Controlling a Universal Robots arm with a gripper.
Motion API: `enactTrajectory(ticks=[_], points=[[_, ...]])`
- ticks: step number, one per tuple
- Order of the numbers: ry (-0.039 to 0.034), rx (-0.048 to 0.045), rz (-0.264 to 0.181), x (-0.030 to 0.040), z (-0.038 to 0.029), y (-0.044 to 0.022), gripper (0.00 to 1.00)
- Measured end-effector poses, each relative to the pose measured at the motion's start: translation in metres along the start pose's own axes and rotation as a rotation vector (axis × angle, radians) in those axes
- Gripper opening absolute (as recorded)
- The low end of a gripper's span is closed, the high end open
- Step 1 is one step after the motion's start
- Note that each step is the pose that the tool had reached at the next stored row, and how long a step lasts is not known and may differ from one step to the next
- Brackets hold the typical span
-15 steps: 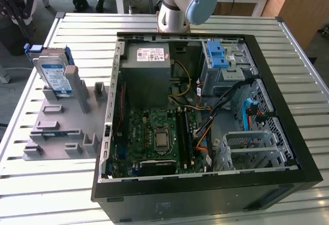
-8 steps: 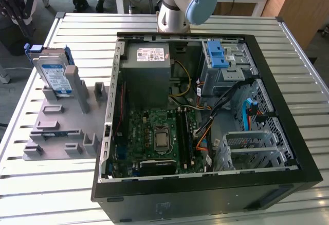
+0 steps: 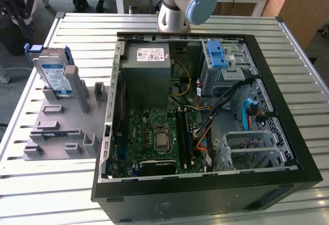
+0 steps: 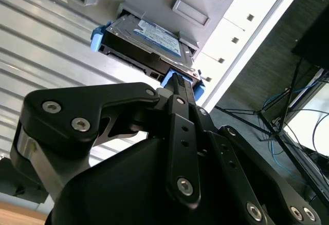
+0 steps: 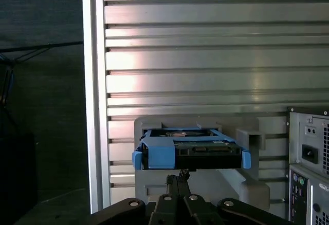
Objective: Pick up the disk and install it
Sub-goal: 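Pick up the disk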
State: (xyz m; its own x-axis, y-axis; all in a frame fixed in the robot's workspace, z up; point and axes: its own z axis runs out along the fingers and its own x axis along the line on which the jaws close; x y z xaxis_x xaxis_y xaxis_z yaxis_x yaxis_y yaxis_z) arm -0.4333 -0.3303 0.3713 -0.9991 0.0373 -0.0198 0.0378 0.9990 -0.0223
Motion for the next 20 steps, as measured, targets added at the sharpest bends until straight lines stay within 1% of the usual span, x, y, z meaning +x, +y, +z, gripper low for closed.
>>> enactTrajectory(ticks=[5, 12, 15, 20], points=[[-0.0012, -0.0011, -0.054, 0.0000, 0.0000, 0.0000, 0.11], [-0.0037, -0.0032, -0.170, 0.0000, 0.0000, 0.0000, 0.11], [-0.0044, -0.0014, -0.210, 0.0000, 0.0001, -0.0001, 0.11], [-0.0062, -0.0023, -0.283, 0.0000, 0.0002, 0.0000, 0.11]])
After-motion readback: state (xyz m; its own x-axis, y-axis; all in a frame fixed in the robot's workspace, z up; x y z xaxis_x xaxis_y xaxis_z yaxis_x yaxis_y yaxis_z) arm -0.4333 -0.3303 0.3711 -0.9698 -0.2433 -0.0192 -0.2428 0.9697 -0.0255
